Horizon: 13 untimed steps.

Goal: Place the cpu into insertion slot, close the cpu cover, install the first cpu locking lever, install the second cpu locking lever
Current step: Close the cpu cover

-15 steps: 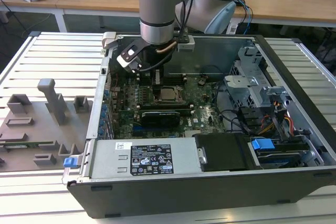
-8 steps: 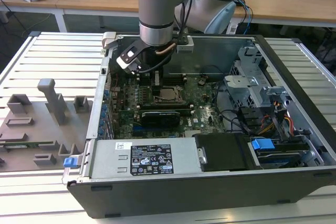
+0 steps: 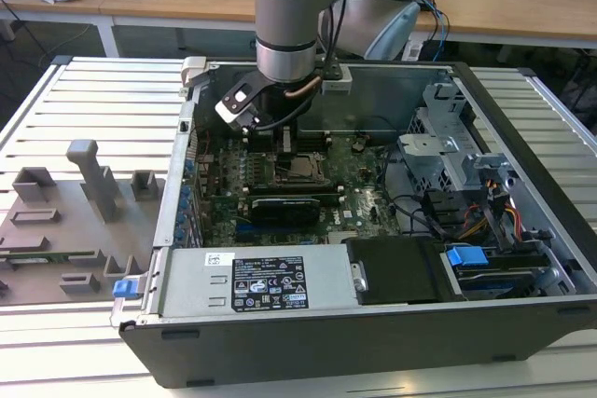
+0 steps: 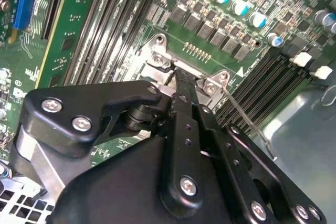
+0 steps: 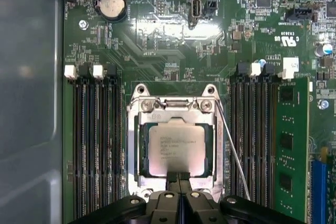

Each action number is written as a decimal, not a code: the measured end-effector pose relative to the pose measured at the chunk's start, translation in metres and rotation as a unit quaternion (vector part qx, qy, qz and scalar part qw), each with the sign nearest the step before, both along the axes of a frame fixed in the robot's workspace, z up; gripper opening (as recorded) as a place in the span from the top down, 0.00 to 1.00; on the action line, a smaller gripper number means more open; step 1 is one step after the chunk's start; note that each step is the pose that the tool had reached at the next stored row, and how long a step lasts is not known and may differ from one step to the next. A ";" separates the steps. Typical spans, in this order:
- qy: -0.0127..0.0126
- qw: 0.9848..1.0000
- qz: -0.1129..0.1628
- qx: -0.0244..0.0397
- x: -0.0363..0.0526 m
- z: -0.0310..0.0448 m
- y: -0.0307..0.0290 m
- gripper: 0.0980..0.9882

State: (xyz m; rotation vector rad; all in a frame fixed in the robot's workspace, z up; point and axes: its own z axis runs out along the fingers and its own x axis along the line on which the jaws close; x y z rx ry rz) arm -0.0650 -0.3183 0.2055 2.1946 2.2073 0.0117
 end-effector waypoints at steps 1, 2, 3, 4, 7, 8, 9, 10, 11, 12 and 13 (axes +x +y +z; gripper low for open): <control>0.000 1.000 0.000 0.000 0.0009 0.0000 0.0000 0.99; 0.000 1.000 0.000 0.000 0.0033 0.0001 0.0000 0.99; 0.000 1.000 0.001 0.000 0.0040 0.0004 0.0000 0.99; 0.000 1.000 0.001 0.000 0.0043 0.0011 0.0000 0.99; 0.000 1.000 0.001 0.000 0.0051 0.0105 0.0000 0.99; 0.000 1.000 0.001 0.000 0.0082 0.0106 -0.0006 0.99; 0.001 1.000 0.001 0.000 0.0117 0.0107 -0.0013 0.99; 0.002 1.000 0.001 0.000 0.0147 0.0107 -0.0020 0.99; 0.005 1.000 0.001 0.000 0.0201 0.0107 -0.0034 0.99; 0.006 1.000 0.001 0.000 0.0229 0.0107 -0.0043 0.99; 0.007 1.000 0.001 0.000 0.0260 0.0107 -0.0053 0.99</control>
